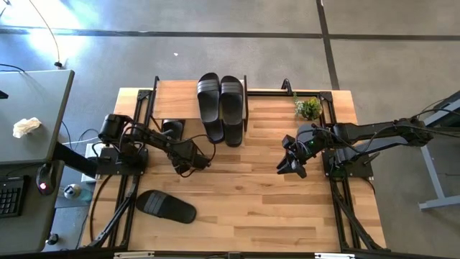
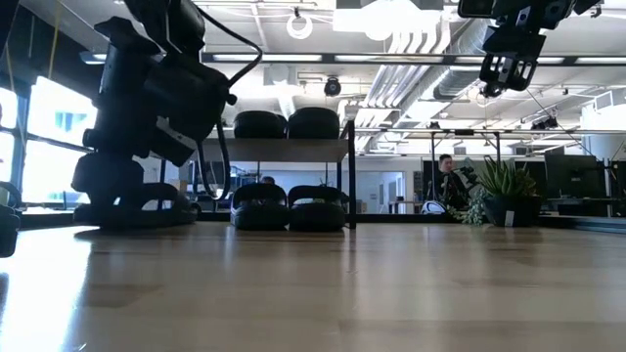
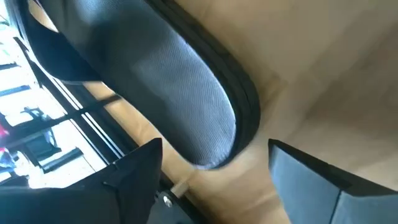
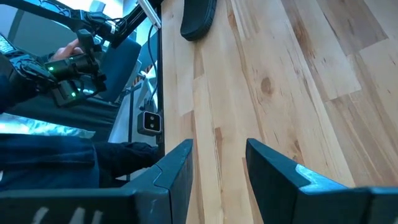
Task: Pick and place slides into the shelf
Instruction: Put the black slipper under the shelf
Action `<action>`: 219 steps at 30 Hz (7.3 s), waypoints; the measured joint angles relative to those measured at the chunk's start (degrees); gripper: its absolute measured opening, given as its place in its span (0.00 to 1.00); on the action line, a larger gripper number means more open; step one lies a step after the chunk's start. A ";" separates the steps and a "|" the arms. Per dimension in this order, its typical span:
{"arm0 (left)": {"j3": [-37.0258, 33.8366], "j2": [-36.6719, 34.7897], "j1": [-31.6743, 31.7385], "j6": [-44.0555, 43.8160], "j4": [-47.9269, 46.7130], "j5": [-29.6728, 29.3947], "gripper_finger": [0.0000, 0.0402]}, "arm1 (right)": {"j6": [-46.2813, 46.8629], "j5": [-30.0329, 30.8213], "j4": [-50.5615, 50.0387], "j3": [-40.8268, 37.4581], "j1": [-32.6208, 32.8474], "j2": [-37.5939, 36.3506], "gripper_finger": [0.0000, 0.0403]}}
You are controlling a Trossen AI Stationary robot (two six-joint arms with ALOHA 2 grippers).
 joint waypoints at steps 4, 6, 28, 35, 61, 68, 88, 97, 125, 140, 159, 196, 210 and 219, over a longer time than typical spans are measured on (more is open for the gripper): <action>0.34 -0.92 -0.02 0.00 -0.83 2.34 0.73 | 0.06 -0.54 0.00 0.00 -0.02 0.00 0.34; 1.01 -2.21 -0.20 -0.12 -1.36 4.63 0.74 | 0.72 -1.07 0.02 0.00 0.09 0.00 0.34; 20.03 -18.17 -24.33 -31.31 5.71 31.66 0.63 | 3.95 6.17 12.70 -0.02 11.14 2.18 0.34; 20.02 -14.64 -33.48 -51.53 -0.22 28.73 0.56 | -3.07 14.37 12.92 -0.02 15.14 5.23 0.34; 19.98 4.32 -36.76 -53.62 -6.04 32.39 0.51 | -2.44 15.36 18.42 0.00 16.61 12.26 0.34; 19.96 7.84 -36.76 -49.41 -9.37 32.84 0.51 | -2.40 15.41 18.67 0.00 16.61 12.26 0.34; 19.19 10.03 -36.78 -51.01 -11.14 32.40 0.37 | -2.51 15.43 18.65 0.00 16.61 12.26 0.34; 19.19 10.01 -36.83 -51.43 -11.97 31.06 0.03 | -3.02 16.19 18.60 0.00 16.61 12.26 0.34; 42.94 9.88 -34.39 -4.00 -17.50 -12.69 0.01 | -3.10 16.65 18.38 0.00 16.61 12.26 0.34; 25.07 9.88 -20.04 1.65 -15.95 -22.00 0.00 | -2.04 19.51 18.38 0.00 16.61 12.26 0.34; 5.82 9.42 -14.16 9.00 5.41 -29.78 0.01 | 2.67 22.56 18.43 0.00 16.57 12.26 0.34; -3.82 1.72 0.81 30.41 24.58 -31.40 0.08 | 5.62 22.62 18.45 0.00 16.59 12.24 0.34; -3.76 -5.10 0.76 29.70 23.07 -23.64 0.37 | 4.54 22.64 18.30 0.00 16.59 12.24 0.34; -3.68 -10.85 0.76 29.92 18.85 -10.49 0.47 | 4.52 22.64 18.43 0.00 16.59 12.24 0.34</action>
